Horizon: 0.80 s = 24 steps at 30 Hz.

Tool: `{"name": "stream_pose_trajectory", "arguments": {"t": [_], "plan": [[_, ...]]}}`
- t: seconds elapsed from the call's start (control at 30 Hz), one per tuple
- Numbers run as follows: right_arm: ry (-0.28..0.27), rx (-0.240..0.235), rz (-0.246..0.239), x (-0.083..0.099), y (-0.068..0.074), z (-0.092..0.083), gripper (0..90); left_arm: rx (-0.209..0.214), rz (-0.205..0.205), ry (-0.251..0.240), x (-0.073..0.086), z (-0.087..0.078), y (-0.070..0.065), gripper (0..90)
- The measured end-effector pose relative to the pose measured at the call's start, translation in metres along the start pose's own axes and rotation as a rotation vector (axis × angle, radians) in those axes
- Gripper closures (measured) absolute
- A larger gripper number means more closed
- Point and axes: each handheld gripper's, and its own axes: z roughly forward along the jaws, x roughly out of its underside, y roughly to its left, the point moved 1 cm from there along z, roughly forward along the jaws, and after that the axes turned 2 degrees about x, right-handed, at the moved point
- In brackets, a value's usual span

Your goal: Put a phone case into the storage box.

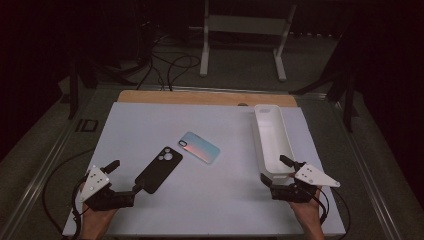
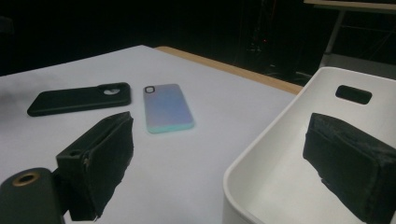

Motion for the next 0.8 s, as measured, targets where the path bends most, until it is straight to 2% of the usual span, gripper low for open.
{"name": "stream_pose_trajectory", "arguments": {"t": [0.27, 0.47, 0.67, 0.73, 0.8], "plan": [[0.016, -0.001, -0.003, -0.001, 0.002, 0.005, 8.2, -0.01, -0.001, 0.005, 0.002, 0.001, 0.001, 0.3], [0.028, -0.017, 0.031, -0.002, 0.002, 0.007, 7.3, -0.021, 0.008, 0.009, 0.002, 0.001, 0.0, 0.3], [0.031, -0.031, 0.023, -0.013, 0.003, 0.011, 7.3, -0.029, 0.008, 0.016, 0.004, 0.002, 0.0, 0.3], [0.067, -0.014, 0.017, -0.017, 0.003, 0.015, 7.3, -0.033, 0.001, 0.014, 0.005, 0.002, 0.001, 0.3], [0.065, -0.026, 0.012, -0.021, 0.003, 0.017, 7.4, -0.032, -0.006, 0.02, 0.006, 0.003, 0.002, 0.3]]}}
